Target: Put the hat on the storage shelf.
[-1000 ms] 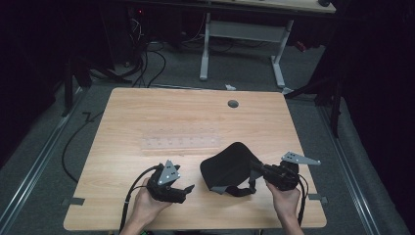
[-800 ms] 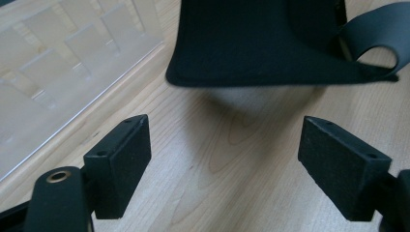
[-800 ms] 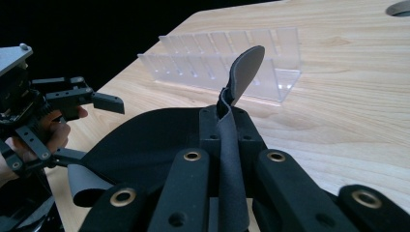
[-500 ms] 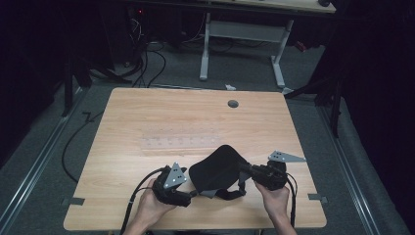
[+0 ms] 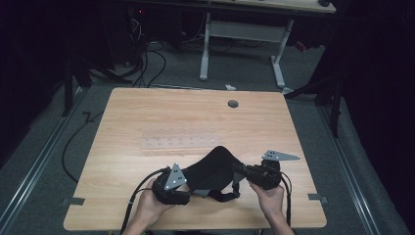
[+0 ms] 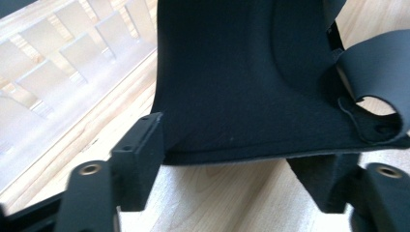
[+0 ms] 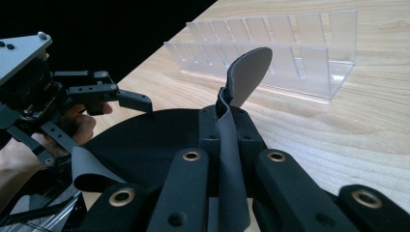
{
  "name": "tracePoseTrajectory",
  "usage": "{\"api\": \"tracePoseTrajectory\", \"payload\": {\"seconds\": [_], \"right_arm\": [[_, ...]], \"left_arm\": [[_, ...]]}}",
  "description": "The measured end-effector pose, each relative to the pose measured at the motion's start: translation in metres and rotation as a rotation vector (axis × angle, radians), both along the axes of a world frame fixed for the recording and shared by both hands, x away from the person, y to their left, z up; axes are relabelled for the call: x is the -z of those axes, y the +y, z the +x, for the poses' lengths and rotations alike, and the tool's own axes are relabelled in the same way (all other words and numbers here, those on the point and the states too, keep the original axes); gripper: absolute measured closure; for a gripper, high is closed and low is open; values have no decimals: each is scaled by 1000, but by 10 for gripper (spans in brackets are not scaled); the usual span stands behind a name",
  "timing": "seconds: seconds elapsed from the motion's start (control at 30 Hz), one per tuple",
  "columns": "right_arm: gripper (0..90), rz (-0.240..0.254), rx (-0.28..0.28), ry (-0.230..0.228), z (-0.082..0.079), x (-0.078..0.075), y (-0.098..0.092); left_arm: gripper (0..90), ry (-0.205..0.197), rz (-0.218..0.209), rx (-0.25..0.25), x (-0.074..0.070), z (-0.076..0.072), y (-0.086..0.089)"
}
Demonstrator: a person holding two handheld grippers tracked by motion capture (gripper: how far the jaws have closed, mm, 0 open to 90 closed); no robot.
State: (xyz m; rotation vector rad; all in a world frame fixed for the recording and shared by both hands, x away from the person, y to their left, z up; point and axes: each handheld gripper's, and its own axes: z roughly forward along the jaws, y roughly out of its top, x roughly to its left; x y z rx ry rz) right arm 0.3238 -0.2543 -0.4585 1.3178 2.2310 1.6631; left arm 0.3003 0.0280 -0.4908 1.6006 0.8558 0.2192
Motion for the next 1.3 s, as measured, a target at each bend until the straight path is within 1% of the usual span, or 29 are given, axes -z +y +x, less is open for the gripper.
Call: {"api": "tracePoseTrajectory", "payload": {"seconds": [0.07, 0.13, 0.27, 0.4, 0.53, 0.57, 0.67, 0.73, 0.8, 0.83, 0.87, 0.93, 1.0, 1.03, 1.07, 1.1, 1.13, 1.17, 1.23, 1.3], "right_arm": [[863, -2, -6, -5, 1, 0, 1], [863, 3, -9, -2, 1, -1, 2], [862, 18, -26, 5, 2, -1, 3], [863, 27, -42, 8, 3, 0, 8], [862, 38, -66, 11, 5, -1, 15], [863, 34, -71, 9, 5, -1, 17], [860, 30, -75, 2, 6, -2, 18], [851, 42, -76, 11, 8, -2, 18], [835, 45, -73, 2, 9, -1, 19], [827, 41, -69, -5, 9, -1, 20], [820, 36, -66, -10, 10, -1, 20], [805, 43, -59, -9, 12, 1, 21], [773, 42, -56, -8, 13, 2, 22], [740, 43, -53, -8, 14, 2, 22], [719, 49, -54, -9, 15, 2, 22], [698, 58, -55, -10, 15, 2, 21], [669, 56, -50, -13, 16, 2, 21], [615, 46, -38, -16, 16, 2, 20], [570, 35, -26, -20, 16, 3, 17], [542, 24, -8, -30, 15, 4, 15]], "left_arm": [[362, -4, 2, 0, 0, 0, 0], [381, 1, -3, -1, 0, 0, 0], [384, 3, -6, -4, -2, 1, 1], [386, 4, 6, -3, -1, 1, 0], [414, 1, 18, 6, 0, -1, -2], [438, -3, 21, 8, 0, -1, -1], [530, -3, 11, 14, -2, -2, 1], [588, 6, 6, 25, -4, -1, 3], [634, 5, 13, 31, -4, 0, 4], [657, 12, 7, 36, -4, 0, 3], [680, 14, 11, 49, -4, 0, 3], [740, 11, 13, 68, -3, -2, 3], [788, 11, 11, 112, -4, -5, 4], [827, 3, 1, 123, -5, -7, 3], [853, -7, 6, 130, -7, -8, 4], [856, -11, 9, 125, -9, -7, 5], [858, 5, -12, 124, -13, -5, 8], [860, 13, -29, 120, -15, -5, 9], [860, 6, -26, 115, -14, -6, 9], [860, 18, -25, 118, -13, -7, 9]]}}
